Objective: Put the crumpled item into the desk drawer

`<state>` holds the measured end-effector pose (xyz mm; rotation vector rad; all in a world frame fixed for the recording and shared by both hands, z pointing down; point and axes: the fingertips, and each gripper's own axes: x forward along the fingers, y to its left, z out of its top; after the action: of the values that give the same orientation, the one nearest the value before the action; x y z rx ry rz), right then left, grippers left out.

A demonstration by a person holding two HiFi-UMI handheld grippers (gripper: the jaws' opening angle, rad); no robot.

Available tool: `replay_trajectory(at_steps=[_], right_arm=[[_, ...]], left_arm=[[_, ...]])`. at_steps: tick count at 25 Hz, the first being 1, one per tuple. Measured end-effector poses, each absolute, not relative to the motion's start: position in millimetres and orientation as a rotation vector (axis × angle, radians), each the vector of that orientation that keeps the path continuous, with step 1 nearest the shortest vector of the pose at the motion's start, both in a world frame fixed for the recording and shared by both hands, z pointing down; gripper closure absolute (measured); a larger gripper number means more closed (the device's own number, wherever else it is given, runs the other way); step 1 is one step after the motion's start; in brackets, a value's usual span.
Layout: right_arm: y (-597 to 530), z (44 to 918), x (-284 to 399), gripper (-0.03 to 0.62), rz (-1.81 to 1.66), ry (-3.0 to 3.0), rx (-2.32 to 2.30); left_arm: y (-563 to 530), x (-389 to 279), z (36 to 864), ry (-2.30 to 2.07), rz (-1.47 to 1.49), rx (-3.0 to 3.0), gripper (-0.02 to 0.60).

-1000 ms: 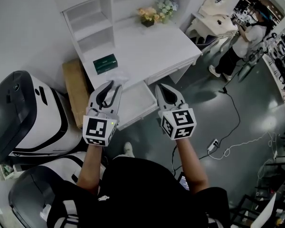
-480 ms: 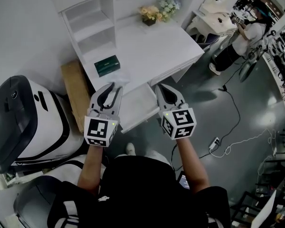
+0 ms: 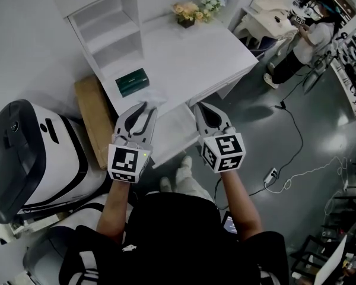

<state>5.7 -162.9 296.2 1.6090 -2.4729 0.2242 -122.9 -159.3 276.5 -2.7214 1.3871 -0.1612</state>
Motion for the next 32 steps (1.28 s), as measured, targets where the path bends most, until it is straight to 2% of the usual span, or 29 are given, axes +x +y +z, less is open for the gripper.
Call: replay_trajectory(at_steps=[14, 32], right_arm=[[-219.7, 327.4, 43.8, 0.599, 0.312, -2.429, 1.583], [-271.1, 405.9, 83.3, 0.599, 0.480, -2.352, 1.456]], left_arm=[[-207.6, -79.1, 320.4, 1.366, -0.282, -2.807, 0.503], [-240.0, -23.7, 424.5, 1.345, -0.554, -2.958, 0.503]])
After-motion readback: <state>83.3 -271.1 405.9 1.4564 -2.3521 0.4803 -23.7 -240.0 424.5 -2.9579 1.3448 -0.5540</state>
